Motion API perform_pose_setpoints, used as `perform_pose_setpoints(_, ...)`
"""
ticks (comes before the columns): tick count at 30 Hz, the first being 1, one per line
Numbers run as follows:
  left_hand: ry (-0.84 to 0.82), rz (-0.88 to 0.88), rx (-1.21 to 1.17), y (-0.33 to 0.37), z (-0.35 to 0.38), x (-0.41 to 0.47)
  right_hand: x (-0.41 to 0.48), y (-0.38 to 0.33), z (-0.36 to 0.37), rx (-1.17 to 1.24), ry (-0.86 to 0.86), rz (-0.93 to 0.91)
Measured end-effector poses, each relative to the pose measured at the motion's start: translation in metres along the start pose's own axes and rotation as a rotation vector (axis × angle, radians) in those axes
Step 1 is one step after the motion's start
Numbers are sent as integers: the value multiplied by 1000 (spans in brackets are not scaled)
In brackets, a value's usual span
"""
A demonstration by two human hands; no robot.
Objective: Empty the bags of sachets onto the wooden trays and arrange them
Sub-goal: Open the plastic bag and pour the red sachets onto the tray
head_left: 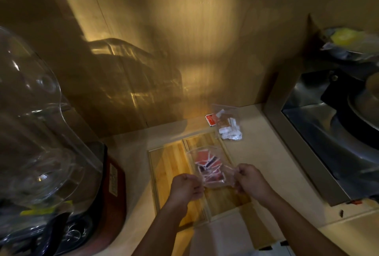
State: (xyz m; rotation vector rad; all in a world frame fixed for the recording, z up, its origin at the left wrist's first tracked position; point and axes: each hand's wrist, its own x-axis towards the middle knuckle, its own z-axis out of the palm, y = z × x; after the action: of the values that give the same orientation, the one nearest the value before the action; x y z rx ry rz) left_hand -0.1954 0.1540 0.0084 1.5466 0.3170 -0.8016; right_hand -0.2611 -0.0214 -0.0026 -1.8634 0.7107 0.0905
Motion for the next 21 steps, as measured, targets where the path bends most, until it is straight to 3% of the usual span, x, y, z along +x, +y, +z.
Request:
perform_pose_setpoints(4, -145, -165, 96, -27, -1, -8, -11, 23, 2, -22, -101, 250)
perform_pose_setpoints(6, -250, -258, 101, -36, 0, -10, -16, 27, 1, 116, -127, 351)
perform_pose_setpoints(10, -264, -358, 90, -41, 4, -3, -21, 28, 3, 459, -275, 572)
perform_pose_setpoints(17, -101, -105, -28, -8, 15, 1, -3, -12, 11, 596, -98, 355)
perform_pose_setpoints(21, -103, -76, 119, -10, 7, 2, -10, -9, 3, 368, -122, 309)
